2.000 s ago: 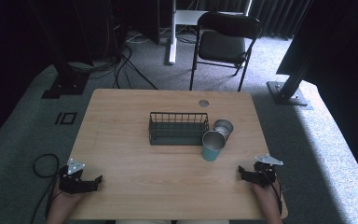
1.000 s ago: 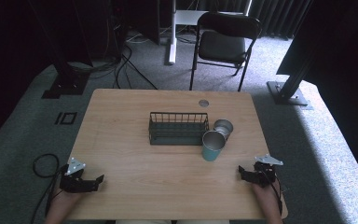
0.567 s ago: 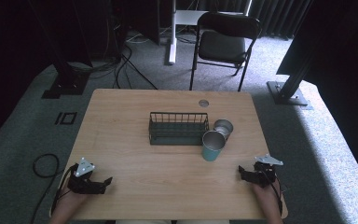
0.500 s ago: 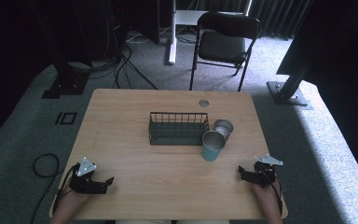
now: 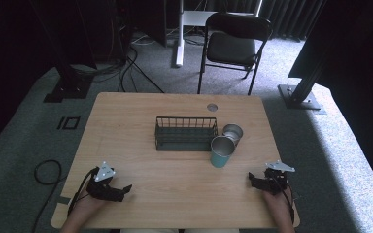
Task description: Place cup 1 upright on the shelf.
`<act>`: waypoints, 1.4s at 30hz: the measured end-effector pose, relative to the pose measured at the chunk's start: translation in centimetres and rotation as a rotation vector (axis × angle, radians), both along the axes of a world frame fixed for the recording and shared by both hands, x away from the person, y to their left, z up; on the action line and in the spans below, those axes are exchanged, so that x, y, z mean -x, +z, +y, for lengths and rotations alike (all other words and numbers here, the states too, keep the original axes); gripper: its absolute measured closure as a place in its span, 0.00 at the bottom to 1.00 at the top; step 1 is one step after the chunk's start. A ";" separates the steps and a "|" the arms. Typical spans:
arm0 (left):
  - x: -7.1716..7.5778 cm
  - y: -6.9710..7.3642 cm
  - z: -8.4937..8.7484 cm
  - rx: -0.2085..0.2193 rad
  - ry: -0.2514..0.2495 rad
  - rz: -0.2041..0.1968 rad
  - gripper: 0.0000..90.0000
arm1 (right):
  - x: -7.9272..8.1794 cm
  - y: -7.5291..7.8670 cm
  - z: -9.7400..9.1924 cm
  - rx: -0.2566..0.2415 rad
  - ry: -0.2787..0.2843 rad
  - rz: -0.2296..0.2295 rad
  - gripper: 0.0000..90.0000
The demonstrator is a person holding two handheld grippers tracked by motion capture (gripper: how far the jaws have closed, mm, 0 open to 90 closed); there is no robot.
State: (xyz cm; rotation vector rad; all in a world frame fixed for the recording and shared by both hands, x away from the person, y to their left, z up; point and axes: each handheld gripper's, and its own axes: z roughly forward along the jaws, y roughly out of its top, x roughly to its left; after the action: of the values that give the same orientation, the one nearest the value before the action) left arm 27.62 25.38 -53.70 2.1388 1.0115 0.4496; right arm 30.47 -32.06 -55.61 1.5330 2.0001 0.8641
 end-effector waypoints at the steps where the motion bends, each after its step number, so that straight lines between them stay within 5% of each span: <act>1: -0.1 0.0 -0.3 0.004 -0.008 -0.002 0.02 | 0.0 0.0 0.0 0.000 0.000 0.000 0.12; 22: -2.0 0.2 -7.4 0.016 -0.172 -0.001 0.02 | 0.0 0.0 0.0 0.000 0.000 0.000 0.12; 42: -3.3 0.9 -11.7 0.039 -0.282 -0.021 0.02 | 0.0 0.0 0.0 -0.001 -0.001 0.000 0.12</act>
State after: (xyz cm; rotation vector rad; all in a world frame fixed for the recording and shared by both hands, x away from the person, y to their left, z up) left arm 30.96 13.63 -52.80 2.1933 0.6868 0.3110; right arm 30.47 -32.06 -55.61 1.5346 1.9993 0.8650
